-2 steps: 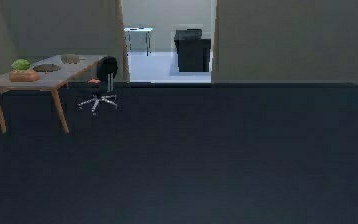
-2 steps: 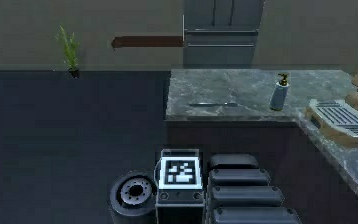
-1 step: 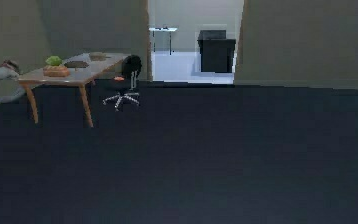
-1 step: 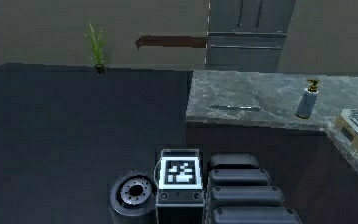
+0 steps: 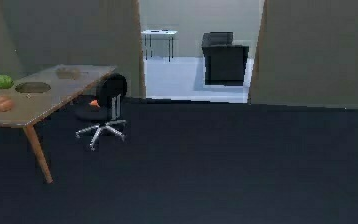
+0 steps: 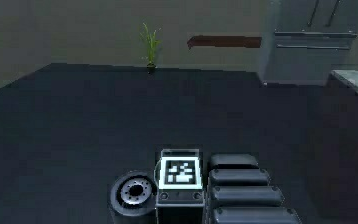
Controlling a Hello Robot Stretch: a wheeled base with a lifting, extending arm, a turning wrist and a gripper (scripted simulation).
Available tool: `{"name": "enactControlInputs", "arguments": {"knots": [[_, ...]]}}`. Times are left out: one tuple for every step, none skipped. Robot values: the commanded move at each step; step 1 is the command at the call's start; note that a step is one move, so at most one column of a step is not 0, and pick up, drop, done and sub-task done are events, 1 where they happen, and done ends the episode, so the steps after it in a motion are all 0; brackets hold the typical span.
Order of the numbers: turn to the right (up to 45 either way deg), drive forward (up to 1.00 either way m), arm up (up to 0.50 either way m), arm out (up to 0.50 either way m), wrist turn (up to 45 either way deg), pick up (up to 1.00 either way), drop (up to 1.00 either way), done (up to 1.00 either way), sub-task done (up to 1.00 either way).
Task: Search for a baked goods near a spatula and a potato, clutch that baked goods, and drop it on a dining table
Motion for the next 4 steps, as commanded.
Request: {"name": "enactControlInputs", "arguments": {"knots": [[0.0, 1.00, 0.00, 0.00, 0.0, 0.00, 0.00, 0.00, 0.00], [0.0, 1.00, 0.00, 0.00, 0.0, 0.00, 0.00, 0.00, 0.00], [0.0, 0.40, 0.00, 0.00, 0.0, 0.00, 0.00, 0.00, 0.00], [0.0, 1.00, 0.00, 0.00, 0.0, 0.00, 0.00, 0.00, 0.00]]}}
